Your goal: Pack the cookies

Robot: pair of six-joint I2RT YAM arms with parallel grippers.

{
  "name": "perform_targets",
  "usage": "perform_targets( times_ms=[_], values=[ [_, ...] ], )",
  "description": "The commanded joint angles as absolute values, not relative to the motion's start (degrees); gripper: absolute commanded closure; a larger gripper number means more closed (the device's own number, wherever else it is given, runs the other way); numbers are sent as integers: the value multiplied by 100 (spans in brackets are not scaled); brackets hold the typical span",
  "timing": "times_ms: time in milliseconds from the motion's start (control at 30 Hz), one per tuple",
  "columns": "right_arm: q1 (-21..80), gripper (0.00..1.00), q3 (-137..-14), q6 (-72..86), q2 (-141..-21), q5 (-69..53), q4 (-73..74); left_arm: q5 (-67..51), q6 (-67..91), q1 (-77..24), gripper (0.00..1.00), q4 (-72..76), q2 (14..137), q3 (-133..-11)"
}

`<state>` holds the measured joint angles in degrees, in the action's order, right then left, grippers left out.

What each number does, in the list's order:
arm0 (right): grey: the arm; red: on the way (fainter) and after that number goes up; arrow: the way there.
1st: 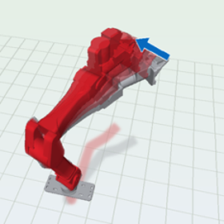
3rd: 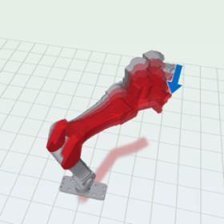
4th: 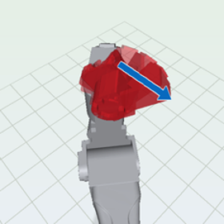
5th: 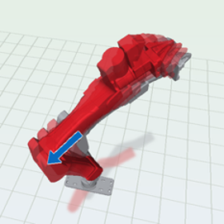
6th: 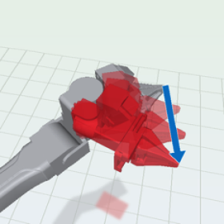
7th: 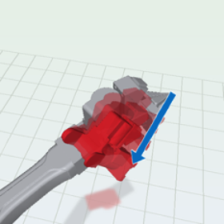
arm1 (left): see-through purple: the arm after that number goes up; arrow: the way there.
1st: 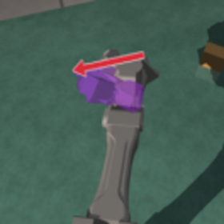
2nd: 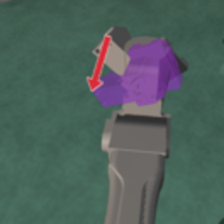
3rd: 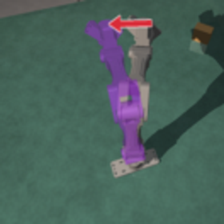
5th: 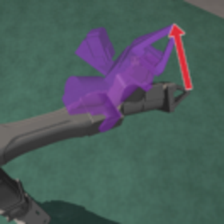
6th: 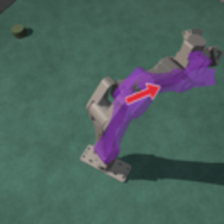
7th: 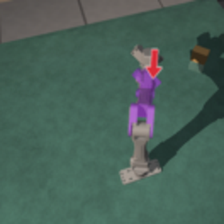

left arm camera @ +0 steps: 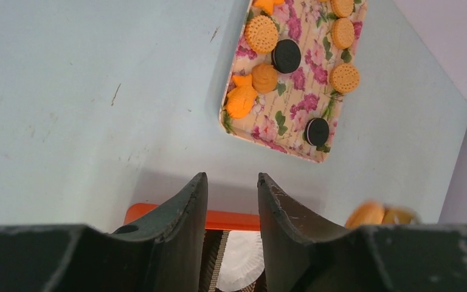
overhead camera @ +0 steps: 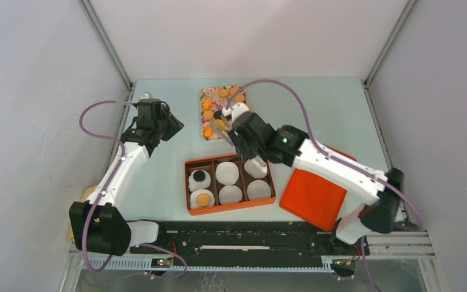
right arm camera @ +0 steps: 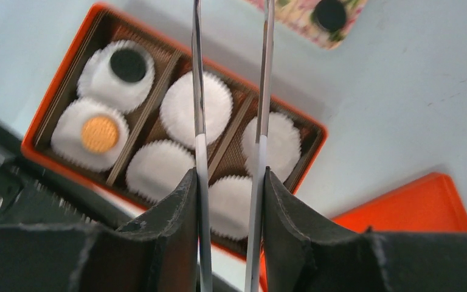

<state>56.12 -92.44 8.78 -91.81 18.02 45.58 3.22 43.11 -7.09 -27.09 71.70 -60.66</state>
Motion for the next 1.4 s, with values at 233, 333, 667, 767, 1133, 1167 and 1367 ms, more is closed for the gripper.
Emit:
perform_targets(
  times_ms=[233,333,667,767,1133,1167,1367],
  values=[
    [6836,83,-7605,2046,-8495,1774,4895,278,4194,-776,59,-2487,7163,-5978],
    [6873,83,-7483,2079,-8719,1865,4768,290,4176,-793,59,-2503,7096,-5981],
    [6749,81,-7479,1892,-9045,1843,4388,362,4140,-799,59,-2540,7019,-5970],
    [6706,69,-7503,1897,-9104,1850,4442,322,4140,-799,59,-2539,7071,-5977],
    [6741,48,-7738,1874,-8962,1838,4772,168,4131,-808,58,-2476,7130,-5981],
    [6741,48,-7789,1873,-8952,1837,4798,159,4123,-809,57,-2475,7117,-5983],
    [6787,47,-8044,1813,-8821,1920,4924,114,4083,-845,57,-2452,7057,-5996]
  ],
)
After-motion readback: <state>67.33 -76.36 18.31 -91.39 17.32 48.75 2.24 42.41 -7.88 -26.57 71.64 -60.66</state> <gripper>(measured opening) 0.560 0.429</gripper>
